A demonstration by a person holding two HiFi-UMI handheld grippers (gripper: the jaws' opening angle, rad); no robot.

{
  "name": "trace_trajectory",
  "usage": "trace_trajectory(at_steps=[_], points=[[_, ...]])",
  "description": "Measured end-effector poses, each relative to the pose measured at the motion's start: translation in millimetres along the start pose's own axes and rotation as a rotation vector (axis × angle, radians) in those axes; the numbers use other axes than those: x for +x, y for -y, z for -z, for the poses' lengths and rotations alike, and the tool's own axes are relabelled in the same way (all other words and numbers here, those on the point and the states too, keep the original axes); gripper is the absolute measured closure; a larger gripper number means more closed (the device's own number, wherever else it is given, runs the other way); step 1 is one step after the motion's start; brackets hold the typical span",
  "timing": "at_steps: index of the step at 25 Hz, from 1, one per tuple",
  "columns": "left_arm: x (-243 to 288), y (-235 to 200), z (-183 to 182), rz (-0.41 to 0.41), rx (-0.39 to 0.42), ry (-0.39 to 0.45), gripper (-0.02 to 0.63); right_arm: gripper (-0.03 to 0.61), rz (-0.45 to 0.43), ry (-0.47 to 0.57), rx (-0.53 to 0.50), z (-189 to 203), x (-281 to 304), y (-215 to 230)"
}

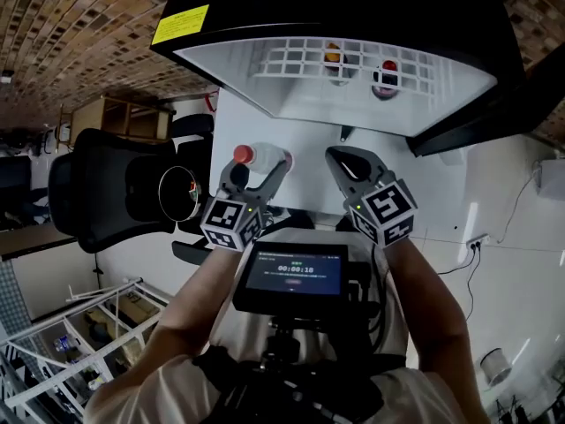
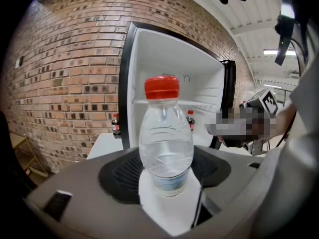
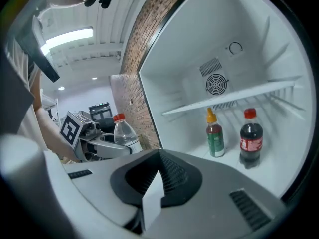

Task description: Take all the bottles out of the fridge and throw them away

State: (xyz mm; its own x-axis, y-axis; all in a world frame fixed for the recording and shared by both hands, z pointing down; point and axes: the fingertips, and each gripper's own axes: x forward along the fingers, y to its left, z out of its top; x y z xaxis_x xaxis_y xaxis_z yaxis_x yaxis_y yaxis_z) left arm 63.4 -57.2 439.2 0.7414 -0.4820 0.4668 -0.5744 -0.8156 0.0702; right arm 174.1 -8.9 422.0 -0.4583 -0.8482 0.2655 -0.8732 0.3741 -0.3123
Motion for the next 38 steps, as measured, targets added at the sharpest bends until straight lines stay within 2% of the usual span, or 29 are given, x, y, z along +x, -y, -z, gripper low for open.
trace_trajectory(at_steps=[4, 7, 17, 25, 31, 38], points=[[-17.0, -3.8, -9.3, -0.036, -0.016, 0.02, 0.311, 0.572, -0.047, -0.017, -0.027, -2.2, 14.5, -8.1], [-27.9, -16.7, -3.3, -0.058, -0.029, 0.036, 0.311, 0.572, -0.074, -0.036, -0.047, -1.9, 29.3, -19.9], [-65.7, -104.4, 23.9, -0.095, -0.057, 0.045, 0.311, 0.572, -0.116, -0.077, -0.138, -10.0, 100.0, -80.7], [-109.1, -193.1, 62.8, -0.18, -0.149, 0.056, 0.311, 0.572, -0.159, -0.132, -0.198, -9.5, 158.2, -132.4], [-149.6, -234.5, 99.4, -0.257, -0.227, 0.051, 0.311, 0.572, -0.231, -0.189, -0.231, 1.1, 197.1, -169.5], [-200.7, -271.7, 154.0, -0.365, -0.306, 0.016, 0.311, 0.572, -0.354, -0.257, -0.263, 27.3, 244.2, -223.0]])
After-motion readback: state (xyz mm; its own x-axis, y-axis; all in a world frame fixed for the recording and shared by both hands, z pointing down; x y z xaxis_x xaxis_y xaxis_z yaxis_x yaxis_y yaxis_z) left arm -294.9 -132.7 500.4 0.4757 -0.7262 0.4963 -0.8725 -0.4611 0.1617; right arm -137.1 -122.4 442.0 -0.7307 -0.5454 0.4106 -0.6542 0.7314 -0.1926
